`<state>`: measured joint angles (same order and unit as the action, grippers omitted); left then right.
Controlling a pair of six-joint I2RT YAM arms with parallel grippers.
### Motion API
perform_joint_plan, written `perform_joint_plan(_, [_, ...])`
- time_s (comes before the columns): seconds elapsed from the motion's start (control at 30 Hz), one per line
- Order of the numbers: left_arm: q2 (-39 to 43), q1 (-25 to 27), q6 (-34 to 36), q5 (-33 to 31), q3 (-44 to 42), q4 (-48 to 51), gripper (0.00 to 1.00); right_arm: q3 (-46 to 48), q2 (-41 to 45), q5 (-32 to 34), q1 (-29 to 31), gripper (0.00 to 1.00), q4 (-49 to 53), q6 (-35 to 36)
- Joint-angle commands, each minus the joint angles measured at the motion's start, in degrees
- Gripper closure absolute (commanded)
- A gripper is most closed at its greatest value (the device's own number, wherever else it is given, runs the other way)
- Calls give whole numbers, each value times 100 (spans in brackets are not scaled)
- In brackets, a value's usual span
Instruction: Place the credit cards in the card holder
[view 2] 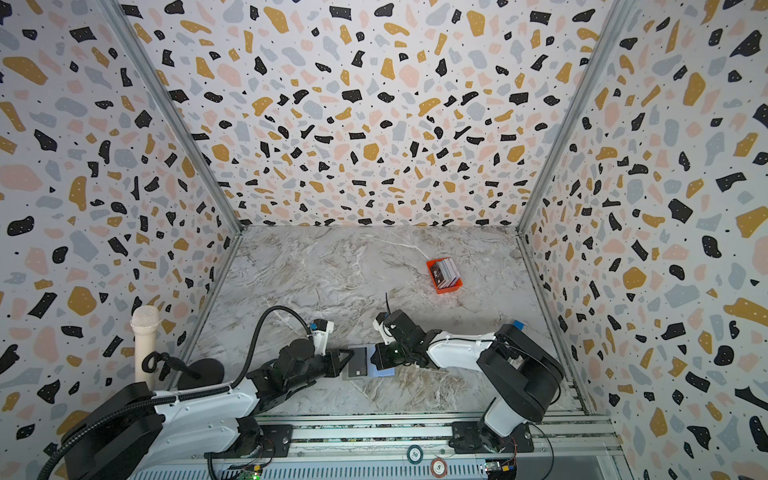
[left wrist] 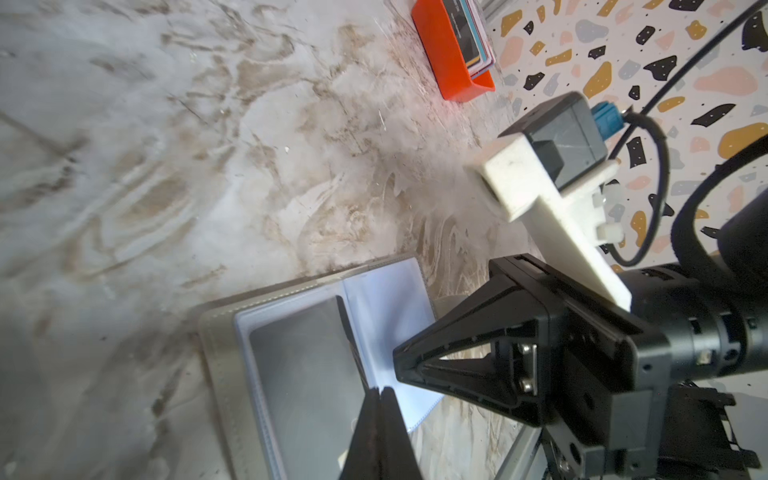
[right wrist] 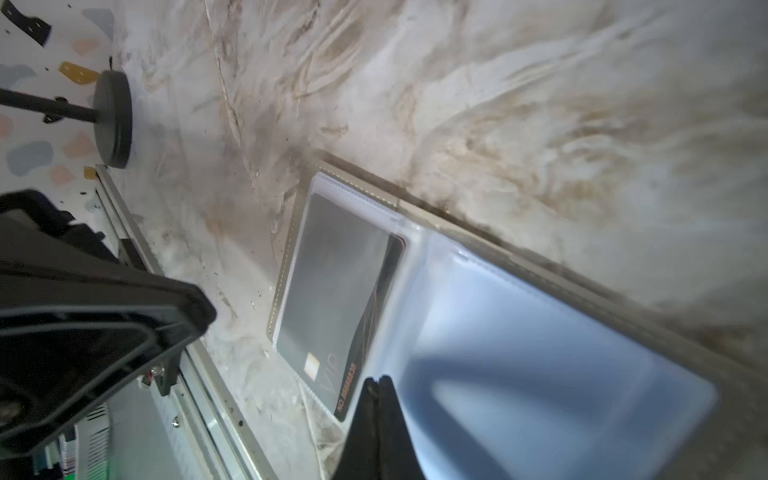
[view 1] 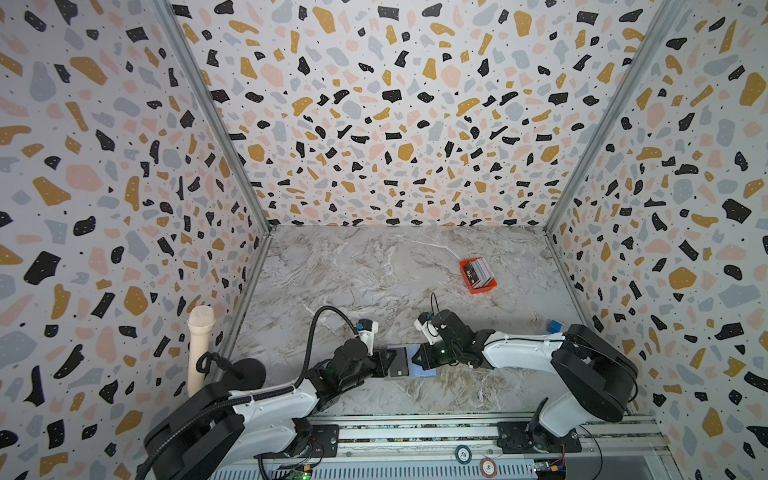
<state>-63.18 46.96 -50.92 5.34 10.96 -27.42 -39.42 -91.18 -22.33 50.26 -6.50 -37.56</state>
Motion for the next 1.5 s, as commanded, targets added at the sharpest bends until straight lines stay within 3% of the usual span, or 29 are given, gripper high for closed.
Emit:
perform_joint_plan(0.0, [-74,-136,187,-212,-165,461,100,-245,-87,229,45,99,202,214])
perform_joint_plan(0.47, [-984,-143,91,305,-279,-379,100,-406,-583,186,284,100,44,135])
perform_joint_plan(0.6, [-650,-218,121,205,-320,-28,100,-387,-350,350,289,100,152,150])
perform_joint_plan(0.7, [53,-352,181,63,-350,423,100,-327,42,556,273,100,370,221])
perform_joint_plan(0.83, [481,-344,296,112,-122,686,100,-207,500,694,195,89,591,325])
perform_joint_plan(0.93, [60,-167,293,296,157,468,100,-187,603,755,112,70,796,503])
perform_joint_plan(1.0, [-293,0,299,257,310,272,100,-215,571,798,51,63,921,618])
perform_joint_plan(1.2, [-1298,184,264,360,505,-307,100,-255,383,1054,-86,56,1127,753])
perform_joint_plan(1.47, [-1503,187,214,344,304,-484,100,-296,263,1229,-95,53,1228,846])
